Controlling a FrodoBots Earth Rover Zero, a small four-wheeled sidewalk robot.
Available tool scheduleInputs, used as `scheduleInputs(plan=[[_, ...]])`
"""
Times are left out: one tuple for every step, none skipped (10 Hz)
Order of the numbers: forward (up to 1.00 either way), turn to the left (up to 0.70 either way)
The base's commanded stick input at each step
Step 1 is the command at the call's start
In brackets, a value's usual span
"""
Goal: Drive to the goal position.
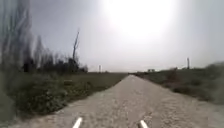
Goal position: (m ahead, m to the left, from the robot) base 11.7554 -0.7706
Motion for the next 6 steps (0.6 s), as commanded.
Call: scheduleInputs(plan=[[0.70, -0.33], [0.70, -0.13], [0.70, 0.00], [0.70, 0.00], [0.70, 0.00], [0.70, 0.00]])
